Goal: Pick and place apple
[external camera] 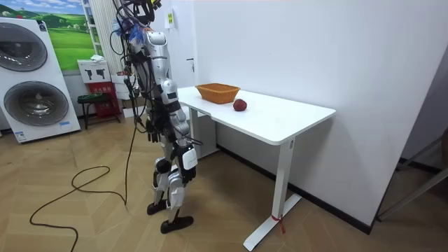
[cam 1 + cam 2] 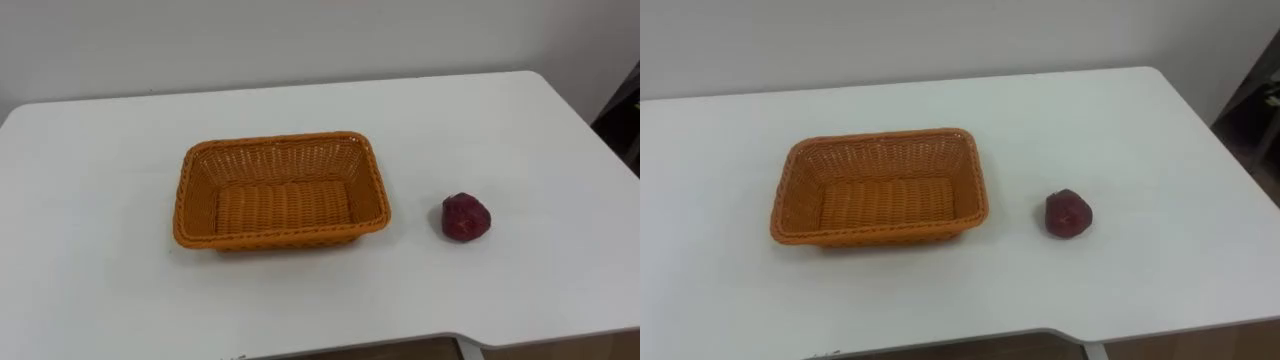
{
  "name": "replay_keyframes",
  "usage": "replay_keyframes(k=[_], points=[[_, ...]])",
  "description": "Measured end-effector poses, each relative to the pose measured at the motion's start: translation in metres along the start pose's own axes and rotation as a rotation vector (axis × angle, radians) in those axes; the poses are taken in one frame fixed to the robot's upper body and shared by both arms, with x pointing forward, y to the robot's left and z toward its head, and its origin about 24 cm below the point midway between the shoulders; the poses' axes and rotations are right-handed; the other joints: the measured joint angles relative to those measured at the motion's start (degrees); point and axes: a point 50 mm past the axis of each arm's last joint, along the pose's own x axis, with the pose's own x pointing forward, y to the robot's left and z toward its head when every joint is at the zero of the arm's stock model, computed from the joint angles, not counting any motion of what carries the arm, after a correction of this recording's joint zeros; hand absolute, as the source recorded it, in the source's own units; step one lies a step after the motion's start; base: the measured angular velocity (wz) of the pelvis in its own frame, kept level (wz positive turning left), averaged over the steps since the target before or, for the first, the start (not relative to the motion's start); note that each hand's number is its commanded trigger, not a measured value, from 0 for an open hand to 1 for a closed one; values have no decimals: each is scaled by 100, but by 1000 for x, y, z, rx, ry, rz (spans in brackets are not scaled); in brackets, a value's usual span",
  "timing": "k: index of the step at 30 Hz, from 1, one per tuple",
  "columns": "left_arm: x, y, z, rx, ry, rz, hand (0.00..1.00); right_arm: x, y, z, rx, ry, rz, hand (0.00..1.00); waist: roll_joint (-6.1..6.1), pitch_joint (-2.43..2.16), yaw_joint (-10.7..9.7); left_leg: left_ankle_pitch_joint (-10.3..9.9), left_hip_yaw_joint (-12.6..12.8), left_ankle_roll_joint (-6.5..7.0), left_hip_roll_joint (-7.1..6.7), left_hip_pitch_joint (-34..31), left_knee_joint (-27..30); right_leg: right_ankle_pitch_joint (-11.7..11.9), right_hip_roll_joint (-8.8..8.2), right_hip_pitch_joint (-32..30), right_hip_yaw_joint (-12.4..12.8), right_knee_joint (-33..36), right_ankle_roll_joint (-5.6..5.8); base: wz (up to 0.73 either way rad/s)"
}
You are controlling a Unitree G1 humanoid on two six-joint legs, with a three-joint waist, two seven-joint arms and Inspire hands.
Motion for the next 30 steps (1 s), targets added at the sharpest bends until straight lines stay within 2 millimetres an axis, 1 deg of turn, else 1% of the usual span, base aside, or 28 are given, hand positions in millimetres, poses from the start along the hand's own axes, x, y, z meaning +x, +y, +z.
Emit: replay_keyframes(k=[7,9,12,16,18,19,20,21,22,24,25,26,27,28,30], points=[[0,-1,1,-41,-7,-7,0,0,-1,1,4,-4,-24,0,-19,-5,5,0,1,0,-1,-8,-4,-13,-2,-12,-7,7,0,0],[0,-1,1,-55,-11,-5,0,0,-2,2,28,-13,-34,0,-26,-7,5,0,0,0,-1,-13,-4,-13,-1,-15,-9,7,0,0],[0,-1,3,-58,-24,9,0,0,-2,1,113,-18,-52,0,-25,-7,10,0,32,0,0,-49,1,-13,3,-12,-1,14,1,0],[0,-2,2,-61,-28,19,0,0,-2,-11,301,-1,-109,0,-17,-5,7,0,51,0,4,-67,10,-18,-2,-46,2,35,-3,-1],[0,-1,3,-63,-29,26,0,0,-3,-13,388,4,-134,0,-22,-3,12,0,67,0,5,-67,0,-43,-1,-103,42,102,-8,-8],[0,0,2,-79,-30,30,0,0,-4,-16,459,11,-152,0,-20,-4,9,0,87,0,7,-64,-1,-44,6,-128,66,106,-9,-9],[0,1,1,-92,-28,34,0,-1,-6,-18,565,13,-181,0,-14,-5,-1,0,113,0,12,-60,-1,-44,8,-122,89,126,-10,-12],[0,2,2,-98,-29,38,0,-1,-8,-17,650,3,-197,0,-11,-4,-10,0,142,0,15,-60,-1,-44,9,-134,114,143,-10,-16],[0,3,2,-123,-31,47,0,-2,-15,-11,825,-36,-226,0,-6,0,-51,0,185,0,18,-67,1,-45,10,-159,137,156,-11,-11],[0,8,-4,-205,-34,78,0,-6,-30,-4,1137,-117,-270,0,-36,-6,-202,-1,186,0,7,-61,12,-48,-1,-168,119,114,-6,3],[0,9,-5,-233,-37,88,0,-7,-34,-2,1217,-139,-279,0,-45,-10,-236,-1,185,0,6,-57,10,-48,-3,-155,108,101,-6,8],[-1,13,-8,-272,-45,108,0,-10,-45,3,1366,-187,-295,0,-64,-8,-327,-1,184,0,3,-53,0,-50,-2,-155,110,97,-2,0],[-1,15,-10,-284,-50,117,0,-13,-51,5,1425,-214,-305,0,-70,-5,-354,-1,185,0,3,-54,-2,-48,2,-162,119,97,0,0],[-2,19,-13,-298,-62,139,0,-18,-63,10,1519,-271,-334,0,-83,-6,-399,-1,188,0,3,-57,-4,-47,13,-173,132,100,1,-6],[-3,26,-18,-302,-64,174,0,-29,-83,19,1636,-359,-406,0,-107,-15,-492,-1,197,0,3,-57,-10,-47,20,-179,147,99,1,-5]])
